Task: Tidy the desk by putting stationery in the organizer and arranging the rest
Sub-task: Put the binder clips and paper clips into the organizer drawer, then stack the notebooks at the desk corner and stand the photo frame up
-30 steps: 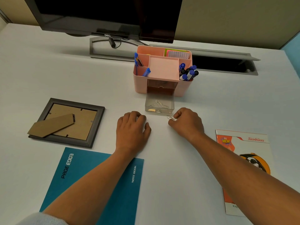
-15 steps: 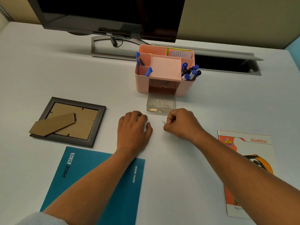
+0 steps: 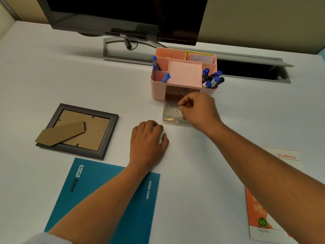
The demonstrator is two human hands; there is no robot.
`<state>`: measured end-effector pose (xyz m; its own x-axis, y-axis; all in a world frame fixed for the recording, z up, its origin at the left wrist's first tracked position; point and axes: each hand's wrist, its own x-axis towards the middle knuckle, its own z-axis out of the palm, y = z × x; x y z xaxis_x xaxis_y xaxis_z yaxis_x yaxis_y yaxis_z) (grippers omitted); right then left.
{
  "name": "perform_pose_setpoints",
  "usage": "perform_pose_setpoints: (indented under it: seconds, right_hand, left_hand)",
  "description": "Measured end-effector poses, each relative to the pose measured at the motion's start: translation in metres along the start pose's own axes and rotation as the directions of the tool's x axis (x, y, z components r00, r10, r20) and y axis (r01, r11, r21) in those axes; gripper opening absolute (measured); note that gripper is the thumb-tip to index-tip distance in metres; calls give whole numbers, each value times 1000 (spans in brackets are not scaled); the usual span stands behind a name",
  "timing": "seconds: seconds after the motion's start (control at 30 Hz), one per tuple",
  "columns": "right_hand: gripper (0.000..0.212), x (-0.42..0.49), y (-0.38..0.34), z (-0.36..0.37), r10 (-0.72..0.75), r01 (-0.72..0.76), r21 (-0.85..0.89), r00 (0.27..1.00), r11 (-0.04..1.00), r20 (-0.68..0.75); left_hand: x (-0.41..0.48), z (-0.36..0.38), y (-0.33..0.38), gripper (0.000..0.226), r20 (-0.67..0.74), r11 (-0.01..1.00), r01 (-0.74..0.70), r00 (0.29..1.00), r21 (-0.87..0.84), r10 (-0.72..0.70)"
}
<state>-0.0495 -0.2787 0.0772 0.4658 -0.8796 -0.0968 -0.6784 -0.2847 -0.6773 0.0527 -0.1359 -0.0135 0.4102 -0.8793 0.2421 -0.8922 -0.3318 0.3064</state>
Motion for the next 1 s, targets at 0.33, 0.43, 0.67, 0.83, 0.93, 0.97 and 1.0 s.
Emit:
perform_pose_setpoints:
  seconds: [0.33,0.43,0.67,0.83,0.93,0.97,1.0]
  right_hand:
    - [20,-59,26,28,-69,80,-107,992,991,103]
    - [32,-59,33,29,-70,96,-213,990,972,126]
    - [54,-32,34,27,-67,104,-321,990,941,126]
    - [66,-11,34,30,-107,157,-371,983,915,152]
    - [72,-5,39,33,-130,192,-402,976,895,177]
    - [73,-5,41,34,-138,208,-408,971,889,194]
    - [74,-6,44,36,-139,216,-413,968,885,209]
  left_hand:
    - [0,1,0,29,18,1000,7,1000,4,-7]
    - [-1,1,0,30,21,1000,8,1000,8,-9]
    - [0,0,0,27,1,1000,0,1000,13,0]
    - [0,2,-1,25,-19,1000,-13,1000,11,13]
    - [1,2,-1,25,-13,1000,-14,1000,15,14]
    - [1,1,-2,25,-9,1000,-14,1000,18,14]
    - [0,1,-2,25,-4,1000,-13,1000,21,13]
